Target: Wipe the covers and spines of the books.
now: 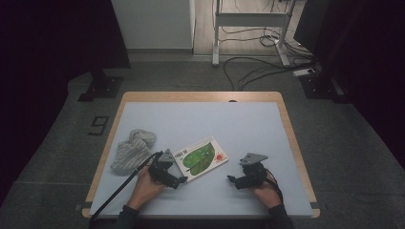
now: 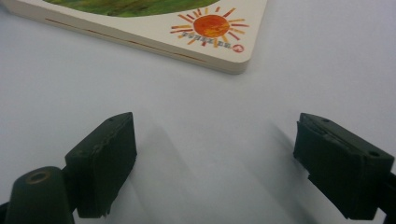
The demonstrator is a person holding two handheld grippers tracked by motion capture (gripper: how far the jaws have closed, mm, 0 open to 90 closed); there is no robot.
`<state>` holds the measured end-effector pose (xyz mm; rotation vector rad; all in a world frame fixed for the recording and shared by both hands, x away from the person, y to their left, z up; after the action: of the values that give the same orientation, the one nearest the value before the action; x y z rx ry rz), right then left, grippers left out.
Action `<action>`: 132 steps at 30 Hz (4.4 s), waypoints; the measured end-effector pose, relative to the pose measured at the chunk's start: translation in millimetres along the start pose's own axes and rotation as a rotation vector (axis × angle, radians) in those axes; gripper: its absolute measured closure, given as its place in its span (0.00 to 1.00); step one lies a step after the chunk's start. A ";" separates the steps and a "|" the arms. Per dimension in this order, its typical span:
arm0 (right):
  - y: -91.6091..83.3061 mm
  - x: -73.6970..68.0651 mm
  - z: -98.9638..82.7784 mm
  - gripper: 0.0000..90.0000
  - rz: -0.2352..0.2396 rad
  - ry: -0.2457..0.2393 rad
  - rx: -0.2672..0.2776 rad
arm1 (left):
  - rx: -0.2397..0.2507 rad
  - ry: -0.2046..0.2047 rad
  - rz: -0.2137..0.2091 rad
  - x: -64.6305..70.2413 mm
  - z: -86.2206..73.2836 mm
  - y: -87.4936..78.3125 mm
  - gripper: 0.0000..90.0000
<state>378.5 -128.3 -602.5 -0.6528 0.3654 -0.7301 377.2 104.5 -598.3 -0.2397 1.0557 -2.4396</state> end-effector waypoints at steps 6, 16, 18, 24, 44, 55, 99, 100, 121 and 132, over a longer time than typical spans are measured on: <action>0.2 0.1 -0.1 0.14 0.002 0.003 -0.003 | 0.007 -0.013 0.020 3.0 1.0 2.3 0.00; -0.5 0.9 0.5 0.14 0.021 0.013 -0.014 | -0.018 -0.029 0.012 3.5 -3.2 2.5 0.00; -1.1 2.3 1.7 0.13 0.022 0.020 -0.022 | -0.017 -0.029 0.012 3.6 -3.3 2.5 0.00; -6.4 6.8 16.7 0.08 0.019 0.014 -0.023 | -0.017 -0.025 0.013 3.5 -3.6 2.4 0.00; 26.5 7.1 71.1 0.03 0.031 -0.053 -0.061 | -0.038 0.006 0.033 5.2 -7.0 0.6 0.01; 52.4 12.3 83.1 0.03 0.069 -0.036 -0.078 | -0.049 0.022 0.047 5.8 -8.5 0.5 0.01; 59.3 -17.9 118.2 0.15 0.316 0.136 -0.040 | -0.053 0.016 0.058 6.6 -7.4 2.3 0.00; 58.3 -22.4 117.6 0.17 0.321 0.121 -0.045 | -0.053 0.015 0.057 6.7 -7.4 2.3 0.00; 46.4 -1.3 110.6 0.35 0.250 -0.055 -0.133 | -0.055 0.017 0.058 6.8 -7.6 2.1 0.00; 40.8 4.5 103.1 0.46 0.230 -0.062 -0.151 | -0.054 0.016 0.056 6.8 -7.5 2.0 0.00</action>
<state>455.4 -65.4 -553.1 -0.7602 0.4334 -0.4653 369.4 104.8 -605.1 -0.2057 1.1211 -2.3696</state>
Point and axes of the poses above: each handheld gripper's, and its own axes: y roughly forward along the jaws, z roughly out of its top, x roughly to its right, the point moved 10 cm from there along y, roughly forward along the jaws, and after that the axes turned 7 degrees about y, right-handed, at the moved point
